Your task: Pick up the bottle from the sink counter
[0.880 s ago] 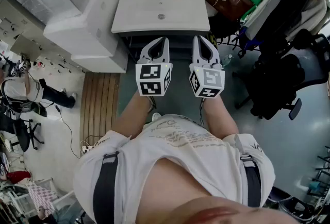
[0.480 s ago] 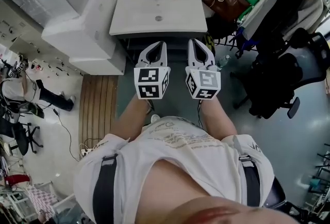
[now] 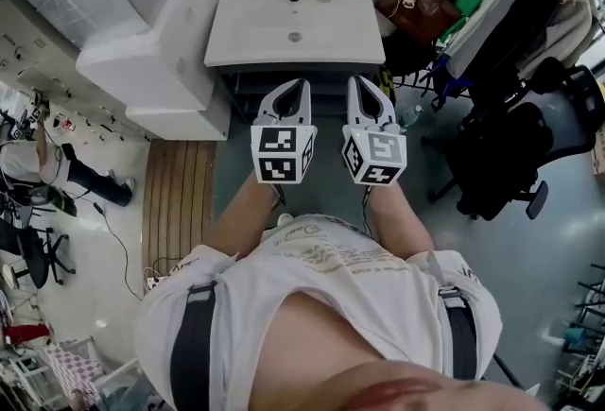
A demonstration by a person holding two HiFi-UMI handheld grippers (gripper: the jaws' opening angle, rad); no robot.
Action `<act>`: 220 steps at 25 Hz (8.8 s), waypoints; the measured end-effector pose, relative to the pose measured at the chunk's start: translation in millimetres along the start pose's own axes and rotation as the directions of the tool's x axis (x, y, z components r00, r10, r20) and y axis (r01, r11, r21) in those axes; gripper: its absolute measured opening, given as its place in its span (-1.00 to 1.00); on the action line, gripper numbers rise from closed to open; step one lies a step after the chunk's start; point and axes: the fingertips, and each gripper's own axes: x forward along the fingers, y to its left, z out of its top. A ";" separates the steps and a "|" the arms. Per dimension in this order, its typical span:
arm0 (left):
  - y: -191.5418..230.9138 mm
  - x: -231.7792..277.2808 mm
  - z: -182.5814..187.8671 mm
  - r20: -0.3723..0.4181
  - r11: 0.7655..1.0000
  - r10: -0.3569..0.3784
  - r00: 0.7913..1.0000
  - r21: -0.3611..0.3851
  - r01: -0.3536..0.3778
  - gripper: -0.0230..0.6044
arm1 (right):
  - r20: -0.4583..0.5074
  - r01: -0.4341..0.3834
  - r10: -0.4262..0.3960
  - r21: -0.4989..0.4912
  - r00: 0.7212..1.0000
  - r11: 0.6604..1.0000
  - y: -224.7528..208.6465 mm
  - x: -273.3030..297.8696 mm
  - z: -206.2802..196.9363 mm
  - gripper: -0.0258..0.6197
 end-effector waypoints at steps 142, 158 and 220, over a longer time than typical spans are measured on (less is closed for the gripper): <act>241.3 498.8 18.0 -0.171 1.000 -0.028 0.985 -0.018 0.026 -0.86 | -0.086 -0.009 0.005 -0.050 0.996 0.999 -184.9 541.3 -120.5 -0.80; 271.4 486.8 8.2 -0.204 0.999 0.048 0.978 -0.004 -0.050 -0.86 | -0.301 -0.012 -0.026 -0.124 0.953 0.992 -195.2 579.0 -218.9 -0.39; 309.1 455.2 -11.8 -0.254 0.990 0.138 0.957 0.008 -0.141 -0.86 | -0.569 -0.031 -0.015 -0.071 0.822 0.997 -219.4 612.1 -338.4 0.05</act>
